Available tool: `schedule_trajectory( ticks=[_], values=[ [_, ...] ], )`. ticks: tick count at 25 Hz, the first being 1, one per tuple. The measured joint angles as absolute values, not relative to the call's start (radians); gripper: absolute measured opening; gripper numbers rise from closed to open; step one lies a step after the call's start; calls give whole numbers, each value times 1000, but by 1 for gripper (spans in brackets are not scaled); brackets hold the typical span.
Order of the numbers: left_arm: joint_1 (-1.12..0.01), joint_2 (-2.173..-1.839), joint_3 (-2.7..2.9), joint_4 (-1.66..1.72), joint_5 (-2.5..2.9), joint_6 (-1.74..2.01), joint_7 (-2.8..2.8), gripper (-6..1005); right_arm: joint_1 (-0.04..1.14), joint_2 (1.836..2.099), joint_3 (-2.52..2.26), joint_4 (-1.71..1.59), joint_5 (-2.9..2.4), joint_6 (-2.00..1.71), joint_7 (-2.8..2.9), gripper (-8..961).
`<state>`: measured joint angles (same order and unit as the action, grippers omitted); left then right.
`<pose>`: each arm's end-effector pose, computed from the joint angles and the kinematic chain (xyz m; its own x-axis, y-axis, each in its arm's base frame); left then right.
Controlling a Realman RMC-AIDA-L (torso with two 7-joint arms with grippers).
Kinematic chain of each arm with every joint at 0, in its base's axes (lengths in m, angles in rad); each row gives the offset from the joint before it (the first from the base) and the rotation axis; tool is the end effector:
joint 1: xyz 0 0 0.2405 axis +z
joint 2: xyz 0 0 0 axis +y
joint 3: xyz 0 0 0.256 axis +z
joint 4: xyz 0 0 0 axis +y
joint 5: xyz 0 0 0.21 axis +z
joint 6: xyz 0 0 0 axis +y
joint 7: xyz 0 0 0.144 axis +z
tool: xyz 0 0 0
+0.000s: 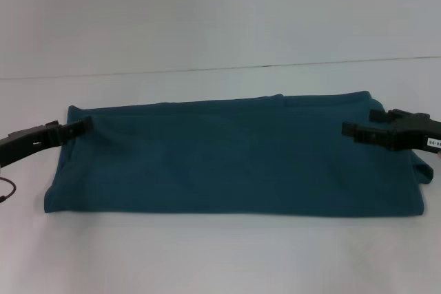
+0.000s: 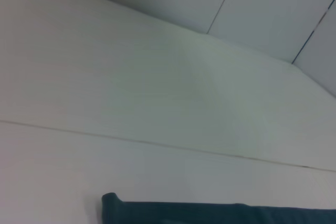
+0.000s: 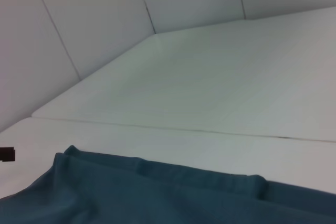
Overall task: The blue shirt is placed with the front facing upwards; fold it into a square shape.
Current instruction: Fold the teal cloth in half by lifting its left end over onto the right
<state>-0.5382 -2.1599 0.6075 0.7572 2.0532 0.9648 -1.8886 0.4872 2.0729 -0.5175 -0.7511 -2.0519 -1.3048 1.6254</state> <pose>-0.3044 0.3888 0.0193 0.4320 0.5765 0.6936 0.9018 -0.2854 -0.3245 0.3134 0.3556 0.0486 0.6241 -0.4964 -0.6035 -0.7641 -0.5491 -0.3385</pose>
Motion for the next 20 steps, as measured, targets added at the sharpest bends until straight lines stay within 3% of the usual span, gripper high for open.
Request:
schedule_trajectory(
  ticks=[20],
  values=[
    [-563,-2154,630,796,2225,942,-2106,815,500,2073,-529,-727,-2051,-1249,1604,930]
  ],
)
